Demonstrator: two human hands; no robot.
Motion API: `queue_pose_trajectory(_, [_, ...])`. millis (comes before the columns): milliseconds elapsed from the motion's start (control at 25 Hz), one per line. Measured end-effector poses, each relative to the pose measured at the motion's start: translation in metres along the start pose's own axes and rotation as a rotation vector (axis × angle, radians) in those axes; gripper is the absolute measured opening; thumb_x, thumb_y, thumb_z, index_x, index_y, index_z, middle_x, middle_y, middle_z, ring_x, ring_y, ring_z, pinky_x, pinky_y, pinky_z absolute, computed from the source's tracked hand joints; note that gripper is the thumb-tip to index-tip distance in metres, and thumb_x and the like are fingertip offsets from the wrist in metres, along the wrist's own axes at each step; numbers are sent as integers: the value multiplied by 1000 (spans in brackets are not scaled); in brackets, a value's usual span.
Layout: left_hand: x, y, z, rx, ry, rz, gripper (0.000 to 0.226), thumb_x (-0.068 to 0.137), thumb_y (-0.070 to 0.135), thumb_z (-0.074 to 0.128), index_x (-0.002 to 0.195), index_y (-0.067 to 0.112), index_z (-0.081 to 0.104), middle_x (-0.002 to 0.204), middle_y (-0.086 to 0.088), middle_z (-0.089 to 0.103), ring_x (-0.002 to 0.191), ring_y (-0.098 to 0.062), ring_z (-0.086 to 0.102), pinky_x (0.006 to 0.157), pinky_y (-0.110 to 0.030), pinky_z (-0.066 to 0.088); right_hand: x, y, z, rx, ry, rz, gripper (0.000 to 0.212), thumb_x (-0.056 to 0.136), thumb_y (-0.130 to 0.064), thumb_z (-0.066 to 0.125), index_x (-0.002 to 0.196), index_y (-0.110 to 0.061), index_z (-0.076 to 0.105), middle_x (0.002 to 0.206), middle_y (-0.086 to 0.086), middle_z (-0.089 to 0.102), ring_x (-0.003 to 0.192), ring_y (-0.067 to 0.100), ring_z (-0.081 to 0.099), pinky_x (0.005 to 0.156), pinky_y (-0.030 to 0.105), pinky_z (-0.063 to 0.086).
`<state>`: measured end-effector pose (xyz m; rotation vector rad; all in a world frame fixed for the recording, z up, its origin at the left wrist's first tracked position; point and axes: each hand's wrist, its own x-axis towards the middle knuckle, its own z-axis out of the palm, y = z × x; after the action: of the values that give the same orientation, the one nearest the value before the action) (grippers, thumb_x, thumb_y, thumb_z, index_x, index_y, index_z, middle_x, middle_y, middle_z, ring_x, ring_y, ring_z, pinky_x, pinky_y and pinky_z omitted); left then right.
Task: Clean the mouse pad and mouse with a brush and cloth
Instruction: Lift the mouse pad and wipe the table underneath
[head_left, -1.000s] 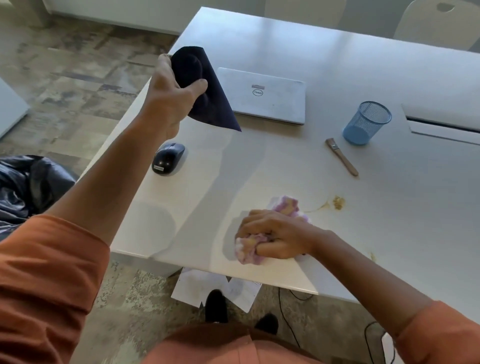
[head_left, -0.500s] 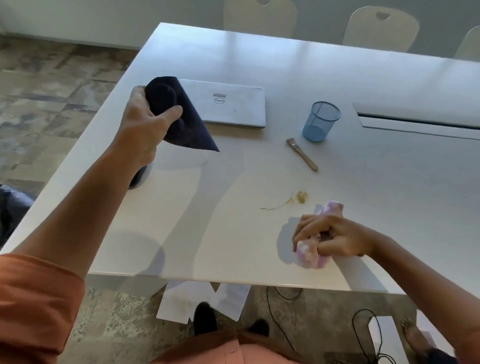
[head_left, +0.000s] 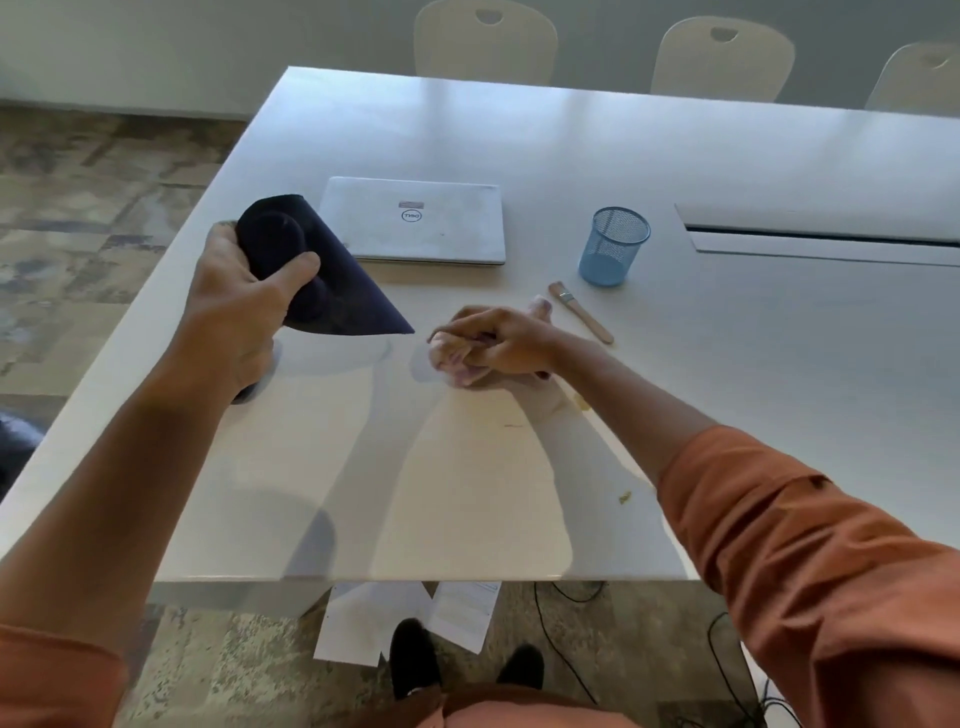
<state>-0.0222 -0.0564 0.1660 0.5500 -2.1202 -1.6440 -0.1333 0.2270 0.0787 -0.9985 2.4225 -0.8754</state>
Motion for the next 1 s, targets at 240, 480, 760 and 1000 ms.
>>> queue_pose_trajectory(240, [-2,-12,5,-105,-57,-26,43,93,15,77,125,17,50,120,-4,68,112,-13,71,79,-23,60,-39,16,-4,-58,-171,-100,48,97,1,67,138,-21,70,136,-9,64,131,13,60,118,43,44])
queue_pose_trajectory(480, [-6,-16,21,-155,-153,-61,46,87,18,80,123,20,52,129,-14,67,115,-22,71,95,-50,61,-130,58,-36,68,-247,-23,50,90,8,73,133,-18,74,137,-2,67,131,24,61,112,49,49])
queue_pose_trajectory(760, [-12,-17,30,-157,-160,-84,44,92,14,78,127,16,51,130,-16,66,117,-24,70,96,-51,60,-158,55,-65,133,-177,106,60,81,33,59,126,-4,75,129,10,72,98,1,73,76,20,58])
queue_pose_trajectory(1000, [-5,-1,29,-136,-117,-15,43,93,18,79,127,17,52,125,-6,68,110,-12,72,86,-33,63,-46,7,-15,-20,-93,-142,40,101,-7,67,139,-18,70,137,-2,68,125,3,62,113,32,48])
